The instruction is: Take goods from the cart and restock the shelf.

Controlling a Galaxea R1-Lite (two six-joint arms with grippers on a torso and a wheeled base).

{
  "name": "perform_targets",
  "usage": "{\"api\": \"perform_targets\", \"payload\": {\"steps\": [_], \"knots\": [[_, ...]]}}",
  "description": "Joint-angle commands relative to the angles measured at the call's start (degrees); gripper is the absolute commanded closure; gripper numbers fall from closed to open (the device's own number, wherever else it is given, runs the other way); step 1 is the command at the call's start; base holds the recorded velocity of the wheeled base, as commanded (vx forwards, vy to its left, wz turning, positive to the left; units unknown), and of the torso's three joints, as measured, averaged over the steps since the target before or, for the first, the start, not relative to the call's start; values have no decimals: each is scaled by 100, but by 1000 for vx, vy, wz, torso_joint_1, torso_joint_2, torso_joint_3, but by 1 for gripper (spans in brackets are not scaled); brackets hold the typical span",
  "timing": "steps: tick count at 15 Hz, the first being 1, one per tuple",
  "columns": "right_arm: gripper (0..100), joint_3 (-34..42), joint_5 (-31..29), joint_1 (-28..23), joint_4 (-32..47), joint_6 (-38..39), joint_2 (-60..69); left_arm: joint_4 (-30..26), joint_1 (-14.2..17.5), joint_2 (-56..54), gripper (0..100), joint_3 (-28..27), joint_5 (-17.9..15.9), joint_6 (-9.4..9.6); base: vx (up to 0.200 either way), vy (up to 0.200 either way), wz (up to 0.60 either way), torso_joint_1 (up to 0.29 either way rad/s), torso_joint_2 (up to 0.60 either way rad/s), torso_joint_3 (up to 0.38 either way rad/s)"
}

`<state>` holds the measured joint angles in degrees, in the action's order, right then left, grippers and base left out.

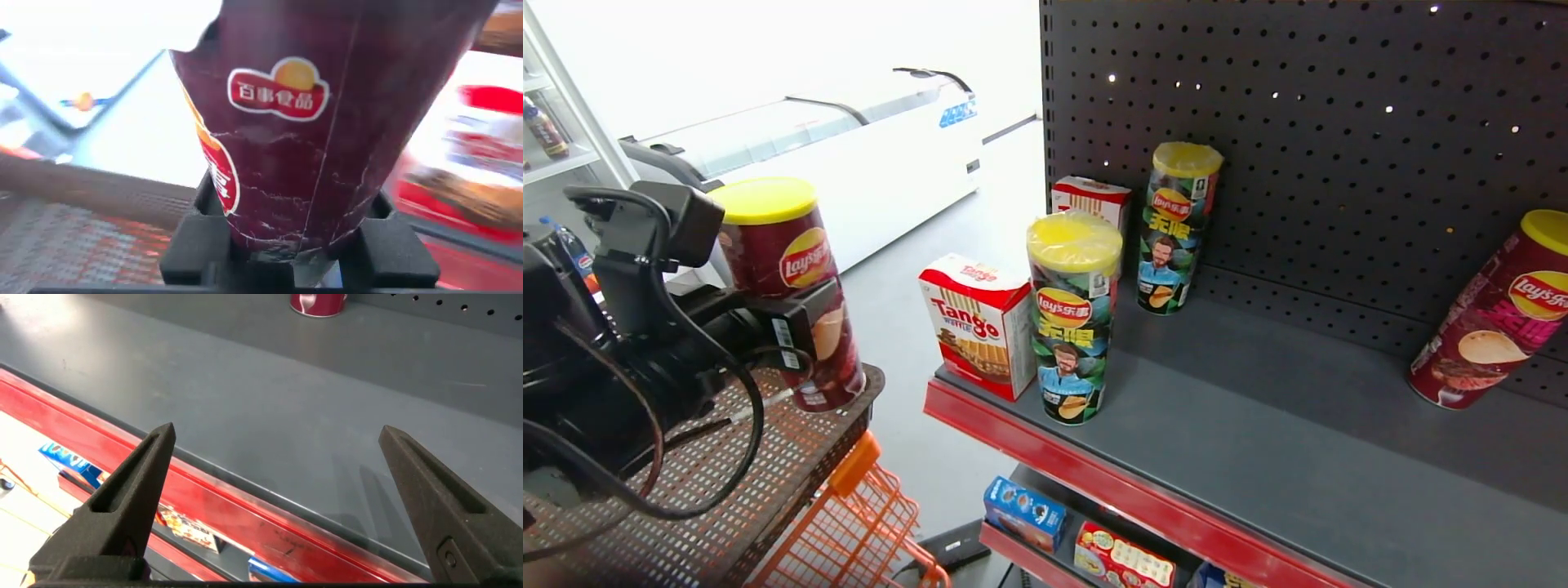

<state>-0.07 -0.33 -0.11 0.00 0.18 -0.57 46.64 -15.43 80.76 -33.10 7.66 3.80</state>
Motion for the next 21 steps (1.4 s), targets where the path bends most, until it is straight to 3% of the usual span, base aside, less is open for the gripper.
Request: {"api": "perform_targets", "payload": {"steps": [1, 3, 6, 8, 10, 13, 15, 19, 21], "knots": [[0, 7, -2, 2, 0, -1, -4, 258, -294, -201, 100, 260, -449, -152, 0, 0, 0, 0, 0, 0], [0, -1, -2, 2, 0, -1, -4, 328, -338, -412, 100, 541, -1258, -161, 0, 0, 0, 0, 0, 0], [0, -1, -2, 2, 0, -1, -4, 337, -373, -597, 100, 787, -1952, -161, 0, 0, 0, 0, 0, 0], [0, -1, -2, 2, 0, -1, -4, 328, -425, -693, 100, 699, -2014, -152, 0, 0, 0, 0, 0, 0], [0, -1, -2, 2, 0, -1, -4, 293, -680, -773, 100, 787, -2075, -143, 0, 0, 0, 0, 0, 0], [0, -1, -2, 2, 0, -1, -4, 47, -821, -948, 100, 919, -2673, -134, 0, 0, 0, 0, 0, 0], [0, -1, -2, 2, 0, -1, -4, -331, -821, -1063, 100, 866, -2884, -125, 0, 0, 0, 0, 0, 0], [0, 7, -2, 2, 0, -1, -4, -349, -865, -1010, 100, 770, -2928, -108, 0, 0, 0, 0, 0, 0], [0, 7, -2, 2, 0, -1, -4, -366, -865, -817, 100, 515, -3288, -117, 0, 0, 0, 0, 0, 0]]}}
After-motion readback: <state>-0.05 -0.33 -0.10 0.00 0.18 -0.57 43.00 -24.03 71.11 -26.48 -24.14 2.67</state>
